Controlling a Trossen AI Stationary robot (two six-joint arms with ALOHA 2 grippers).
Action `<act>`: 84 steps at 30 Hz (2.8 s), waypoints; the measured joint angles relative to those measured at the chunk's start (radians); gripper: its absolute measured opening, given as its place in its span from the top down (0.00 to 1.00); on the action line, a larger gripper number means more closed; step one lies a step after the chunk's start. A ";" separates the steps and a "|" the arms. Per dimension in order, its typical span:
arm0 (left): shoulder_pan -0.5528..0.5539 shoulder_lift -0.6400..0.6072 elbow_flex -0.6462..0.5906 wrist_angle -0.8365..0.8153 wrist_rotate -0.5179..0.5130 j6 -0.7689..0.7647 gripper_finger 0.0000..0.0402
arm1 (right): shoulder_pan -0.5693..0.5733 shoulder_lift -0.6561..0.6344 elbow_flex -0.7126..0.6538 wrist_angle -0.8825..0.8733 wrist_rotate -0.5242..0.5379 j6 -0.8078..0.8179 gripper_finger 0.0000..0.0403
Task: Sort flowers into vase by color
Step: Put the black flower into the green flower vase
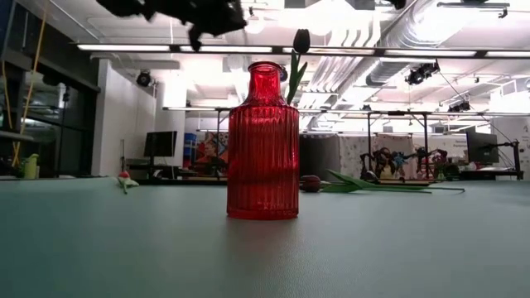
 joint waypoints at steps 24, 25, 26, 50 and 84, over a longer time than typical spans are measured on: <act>0.151 0.261 -0.001 0.266 0.386 0.161 1.00 | 0.172 0.022 0.000 0.039 0.063 0.294 0.19; 0.151 0.261 -0.001 0.268 0.386 0.169 1.00 | 0.175 0.022 0.000 0.040 0.062 0.292 0.19; 0.151 0.260 -0.001 0.268 0.386 0.175 1.00 | 0.176 0.022 0.000 0.041 0.062 0.291 0.19; 0.087 0.333 0.000 0.311 0.314 0.182 1.00 | 0.180 0.021 0.000 0.097 0.035 0.242 0.19; 0.082 0.302 0.000 0.222 0.334 0.211 0.79 | 0.180 0.021 0.000 0.168 0.024 0.242 0.19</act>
